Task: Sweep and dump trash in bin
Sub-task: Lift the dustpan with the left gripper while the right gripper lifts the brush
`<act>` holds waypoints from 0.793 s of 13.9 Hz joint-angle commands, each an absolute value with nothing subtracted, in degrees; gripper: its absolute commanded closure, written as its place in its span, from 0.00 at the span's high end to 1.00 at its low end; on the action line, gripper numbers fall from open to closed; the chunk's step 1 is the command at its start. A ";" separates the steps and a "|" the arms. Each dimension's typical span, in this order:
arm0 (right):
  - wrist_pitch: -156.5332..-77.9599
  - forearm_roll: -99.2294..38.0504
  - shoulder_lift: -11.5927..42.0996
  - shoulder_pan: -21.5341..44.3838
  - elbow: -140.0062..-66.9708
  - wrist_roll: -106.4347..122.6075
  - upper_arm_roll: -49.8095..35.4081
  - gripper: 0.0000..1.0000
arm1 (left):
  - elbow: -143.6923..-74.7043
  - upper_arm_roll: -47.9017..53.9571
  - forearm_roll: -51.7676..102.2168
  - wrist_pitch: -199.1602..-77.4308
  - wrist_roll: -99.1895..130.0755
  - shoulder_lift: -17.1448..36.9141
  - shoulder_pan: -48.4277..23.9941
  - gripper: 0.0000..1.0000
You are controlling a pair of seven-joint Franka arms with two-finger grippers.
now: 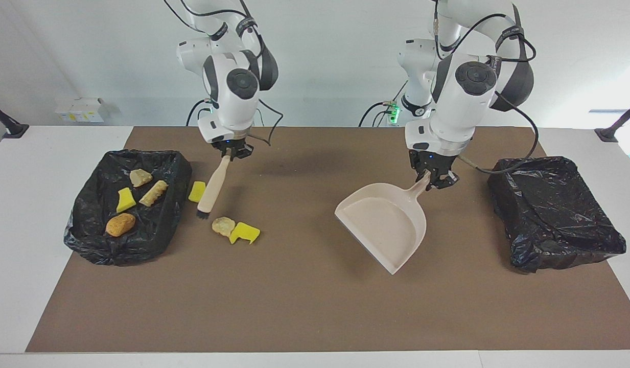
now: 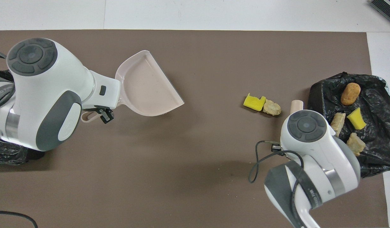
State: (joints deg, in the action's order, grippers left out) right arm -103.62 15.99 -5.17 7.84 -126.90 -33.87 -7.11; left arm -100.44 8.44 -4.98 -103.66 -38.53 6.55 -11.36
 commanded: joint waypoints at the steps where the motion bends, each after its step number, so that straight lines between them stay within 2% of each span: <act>1: -102.92 19.07 -6.15 5.54 -129.28 -30.68 -8.17 0.00 | -109.22 8.88 -7.21 -107.30 -44.97 0.81 -11.25 0.00; 4: -104.67 21.00 -6.24 5.10 -133.84 -30.41 -8.17 0.00 | -116.96 8.96 -7.03 -108.71 -50.36 -3.77 -11.25 0.00; 5: -106.68 21.01 -6.50 4.31 -135.42 -30.24 -8.17 0.00 | -117.59 8.96 -6.77 -109.07 -50.36 -3.95 -11.25 0.00; 9: -110.99 18.38 -6.33 5.62 -136.49 -26.83 -8.52 0.00 | -119.70 9.14 -6.06 -115.57 -46.07 -0.89 -12.13 0.00; 11: -113.98 11.98 -5.46 7.11 -136.06 -22.87 -8.53 0.00 | -121.28 9.14 -6.06 -116.71 -44.21 -0.97 -13.27 0.00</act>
